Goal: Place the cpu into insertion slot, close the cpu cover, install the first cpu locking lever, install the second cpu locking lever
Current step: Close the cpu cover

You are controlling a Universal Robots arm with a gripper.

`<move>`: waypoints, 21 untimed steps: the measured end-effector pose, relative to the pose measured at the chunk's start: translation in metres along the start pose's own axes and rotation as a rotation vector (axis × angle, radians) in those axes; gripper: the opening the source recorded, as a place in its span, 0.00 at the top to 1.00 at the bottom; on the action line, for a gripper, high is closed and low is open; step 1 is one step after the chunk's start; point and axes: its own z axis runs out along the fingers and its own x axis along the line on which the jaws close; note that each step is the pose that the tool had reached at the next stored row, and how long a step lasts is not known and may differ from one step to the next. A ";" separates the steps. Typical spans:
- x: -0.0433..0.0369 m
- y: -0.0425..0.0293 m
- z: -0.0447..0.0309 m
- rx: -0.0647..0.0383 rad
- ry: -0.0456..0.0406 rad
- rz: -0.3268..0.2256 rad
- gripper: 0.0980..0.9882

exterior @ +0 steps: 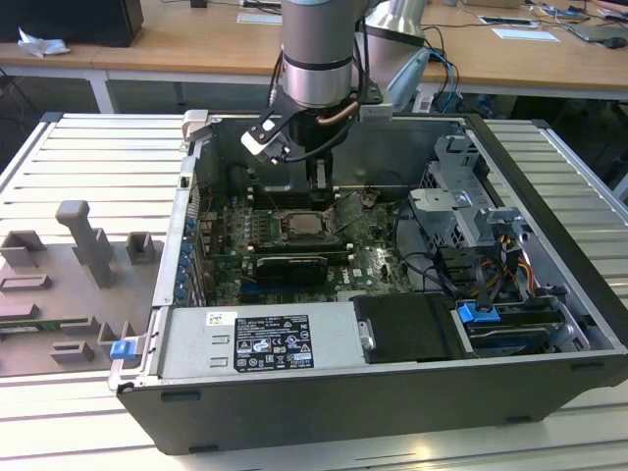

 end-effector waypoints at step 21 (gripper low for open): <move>0.0092 0.0782 -0.0056 0.014 0.0275 -0.058 0.99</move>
